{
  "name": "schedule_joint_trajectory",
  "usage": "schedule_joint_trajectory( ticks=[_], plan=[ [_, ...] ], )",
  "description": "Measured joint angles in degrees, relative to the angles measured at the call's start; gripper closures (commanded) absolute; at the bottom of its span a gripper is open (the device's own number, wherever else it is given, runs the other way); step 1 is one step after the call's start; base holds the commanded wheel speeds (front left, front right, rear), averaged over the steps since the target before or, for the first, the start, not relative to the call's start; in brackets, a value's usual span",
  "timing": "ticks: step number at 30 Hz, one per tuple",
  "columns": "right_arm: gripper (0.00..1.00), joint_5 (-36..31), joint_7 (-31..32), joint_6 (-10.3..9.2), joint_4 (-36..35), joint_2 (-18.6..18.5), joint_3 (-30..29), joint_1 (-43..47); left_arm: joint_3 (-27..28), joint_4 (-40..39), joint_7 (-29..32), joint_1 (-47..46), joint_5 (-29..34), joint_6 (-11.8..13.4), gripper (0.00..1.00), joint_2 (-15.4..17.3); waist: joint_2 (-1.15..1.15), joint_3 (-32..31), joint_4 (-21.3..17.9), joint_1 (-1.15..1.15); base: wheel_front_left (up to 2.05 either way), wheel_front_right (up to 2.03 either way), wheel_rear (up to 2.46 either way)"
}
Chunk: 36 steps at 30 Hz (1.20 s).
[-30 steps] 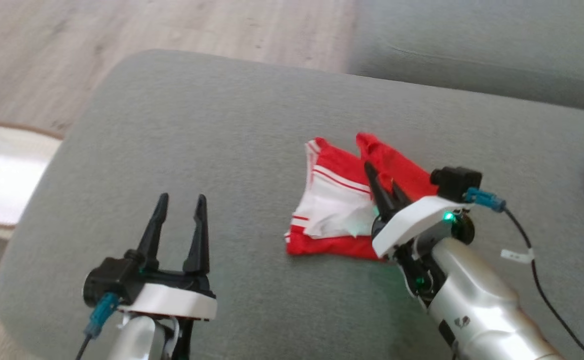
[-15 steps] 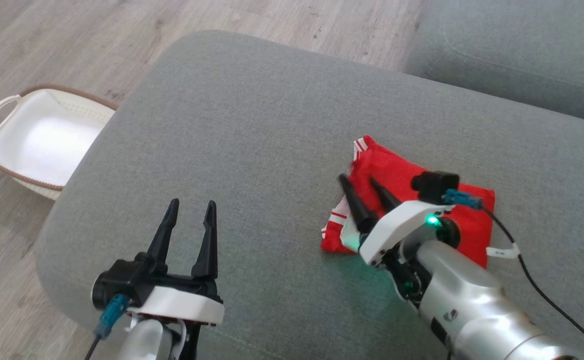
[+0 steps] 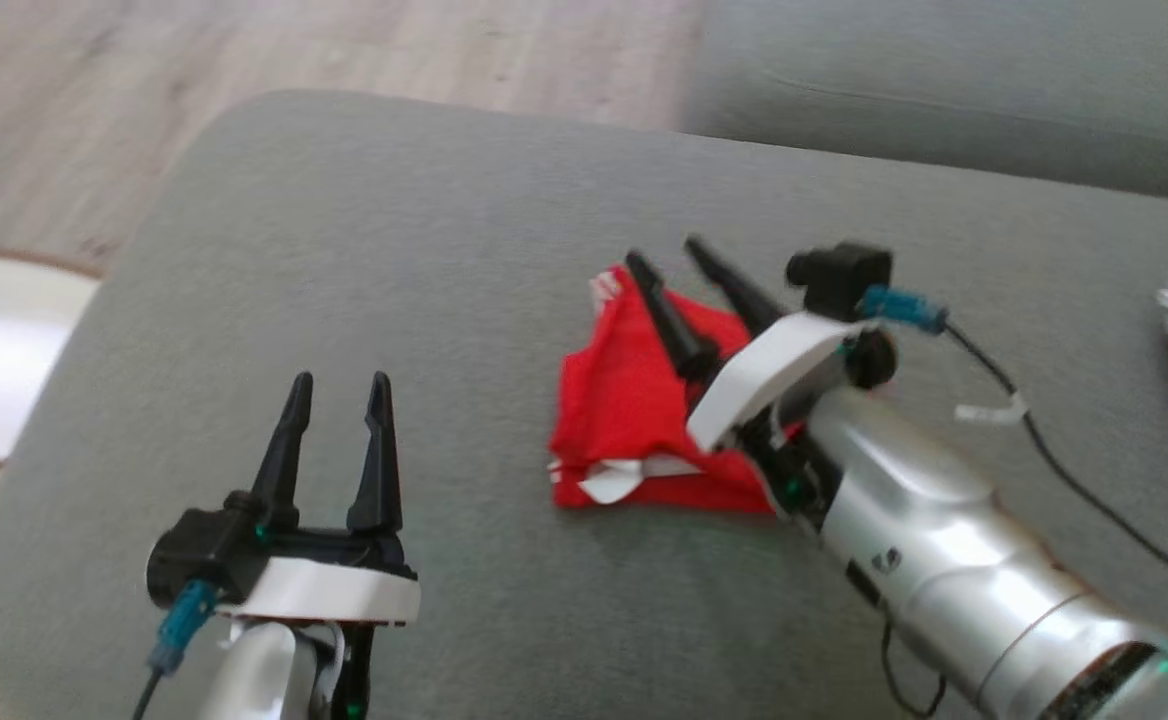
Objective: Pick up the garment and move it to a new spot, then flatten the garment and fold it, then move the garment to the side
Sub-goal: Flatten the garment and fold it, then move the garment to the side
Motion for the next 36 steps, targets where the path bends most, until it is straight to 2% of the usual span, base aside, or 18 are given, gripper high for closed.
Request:
schedule_joint_trajectory(
  ticks=[2,3,7,10,15,18,21,26,36],
  plan=[
    [0.0,-5.5,0.0,0.0,-0.2,0.0,-4.1,-0.5,0.3,-1.1,0.0,0.0,0.0,0.0,0.0,0.0,0.0,0.0,-2.0,0.0,0.0,0.0,0.0],
    [0.0,-11.9,0.0,0.0,-0.3,-0.1,-8.9,-0.3,0.8,-2.2,0.0,-0.1,0.0,0.0,0.0,0.0,0.0,0.1,-4.1,0.0,0.0,0.0,0.0],
    [0.0,-25.2,0.0,0.0,-2.5,-0.2,-20.3,2.0,1.7,-4.1,0.0,-0.5,0.0,0.2,0.0,0.0,0.0,0.7,-8.2,0.0,0.0,0.0,0.0],
    [0.0,-34.9,-0.1,0.0,-6.9,-0.6,-29.0,5.9,2.0,-5.2,0.0,-1.3,0.0,0.5,0.0,0.0,0.0,1.3,-10.9,0.0,0.0,0.0,0.0],
    [0.0,-45.8,-0.2,0.0,-15.5,-0.6,-40.0,15.2,2.7,-5.8,0.0,-1.6,0.0,0.6,0.0,0.0,0.0,2.3,-14.3,0.0,0.0,0.0,0.0],
    [0.0,-49.2,-0.2,0.0,-20.0,-0.5,-44.1,20.1,3.3,-5.9,0.0,-1.6,0.3,0.6,0.0,0.0,0.0,2.6,-15.8,0.0,0.0,0.0,0.0],
    [0.0,-49.6,-0.2,0.0,-23.6,-0.4,-46.6,23.9,3.4,-5.9,0.0,-1.5,0.4,0.6,0.0,0.0,0.0,2.7,-16.8,0.0,0.0,0.0,0.0],
    [0.0,-48.5,-0.2,0.0,-27.2,0.0,-47.5,27.7,3.6,-5.8,0.0,-0.7,1.1,0.6,0.0,0.0,0.0,2.7,-18.0,0.0,0.0,0.0,0.0],
    [0.0,-47.3,-0.2,0.0,-28.5,0.2,-47.9,29.6,3.6,-5.9,0.0,1.0,1.7,1.0,0.0,0.0,0.0,2.8,-17.5,0.0,0.0,0.0,0.0]
  ],
)
